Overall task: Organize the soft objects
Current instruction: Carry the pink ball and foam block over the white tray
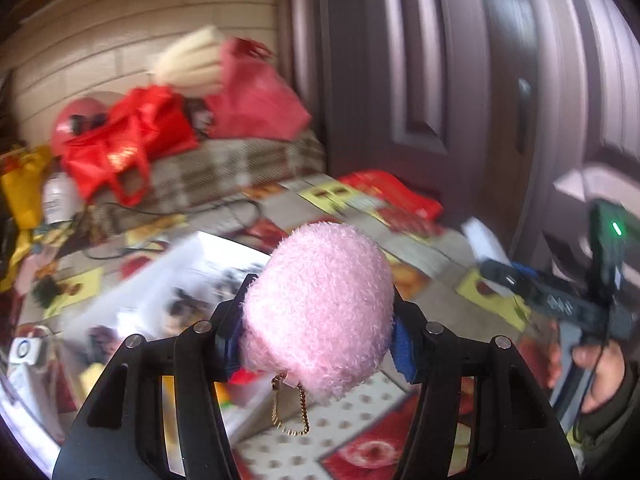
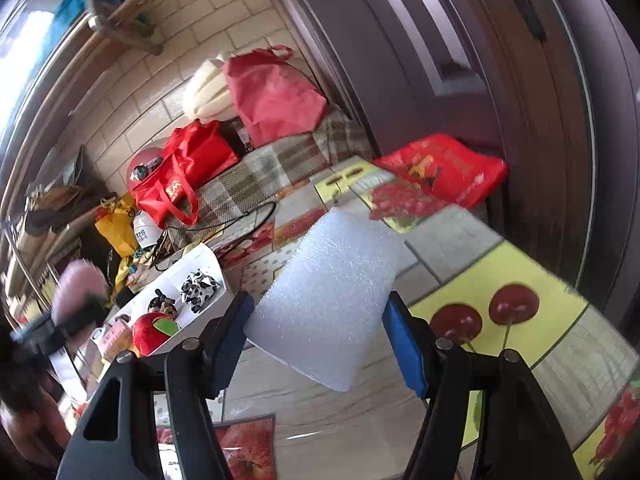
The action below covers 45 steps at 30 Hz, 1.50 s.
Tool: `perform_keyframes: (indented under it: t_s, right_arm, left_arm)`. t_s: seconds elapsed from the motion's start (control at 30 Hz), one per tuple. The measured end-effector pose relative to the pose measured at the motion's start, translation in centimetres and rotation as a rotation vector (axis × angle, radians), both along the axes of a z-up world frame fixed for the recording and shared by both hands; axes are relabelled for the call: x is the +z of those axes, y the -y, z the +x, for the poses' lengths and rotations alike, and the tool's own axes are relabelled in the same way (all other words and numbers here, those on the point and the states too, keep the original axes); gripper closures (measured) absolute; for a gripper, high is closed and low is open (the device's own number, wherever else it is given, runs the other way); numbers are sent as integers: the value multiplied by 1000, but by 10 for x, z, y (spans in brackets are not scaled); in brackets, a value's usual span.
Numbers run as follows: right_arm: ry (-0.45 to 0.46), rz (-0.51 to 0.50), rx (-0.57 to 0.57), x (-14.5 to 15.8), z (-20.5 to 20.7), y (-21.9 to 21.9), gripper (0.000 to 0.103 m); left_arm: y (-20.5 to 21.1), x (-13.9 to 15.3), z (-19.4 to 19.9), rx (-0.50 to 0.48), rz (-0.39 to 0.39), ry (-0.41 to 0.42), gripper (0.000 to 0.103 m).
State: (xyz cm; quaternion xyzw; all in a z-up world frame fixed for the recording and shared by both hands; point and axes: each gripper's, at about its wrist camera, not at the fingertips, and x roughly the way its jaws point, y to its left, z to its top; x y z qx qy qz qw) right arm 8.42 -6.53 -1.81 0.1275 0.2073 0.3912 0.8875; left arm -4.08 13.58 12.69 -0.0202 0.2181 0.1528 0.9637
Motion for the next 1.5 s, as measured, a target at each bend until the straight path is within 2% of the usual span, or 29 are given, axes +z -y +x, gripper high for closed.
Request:
perform_keyframes:
  t_s: [0.1, 0.17, 0.27, 0.4, 0.77, 0.97, 1.5]
  right_arm:
    - [93, 39, -11, 20, -24, 6, 37]
    - [114, 61, -1, 30, -36, 6, 37]
    - [167, 92, 20, 51, -59, 6, 37]
    - [246, 133, 30, 80, -84, 5, 37]
    - [333, 142, 55, 114, -114, -19, 37]
    - [347, 127, 61, 117, -119, -28, 37]
    - [370, 110, 112, 127, -123, -54, 37]
  left_arm:
    - [-11, 24, -17, 44, 27, 67, 45]
    - [-15, 38, -30, 59, 41, 104, 45]
    - [-25, 53, -52, 69, 28, 174, 45]
    - [-35, 63, -69, 58, -2, 213, 45]
    - [-48, 76, -88, 76, -35, 251, 44]
    - [-57, 73, -88, 87, -48, 243, 44]
    - [-99, 63, -97, 194, -113, 233, 44]
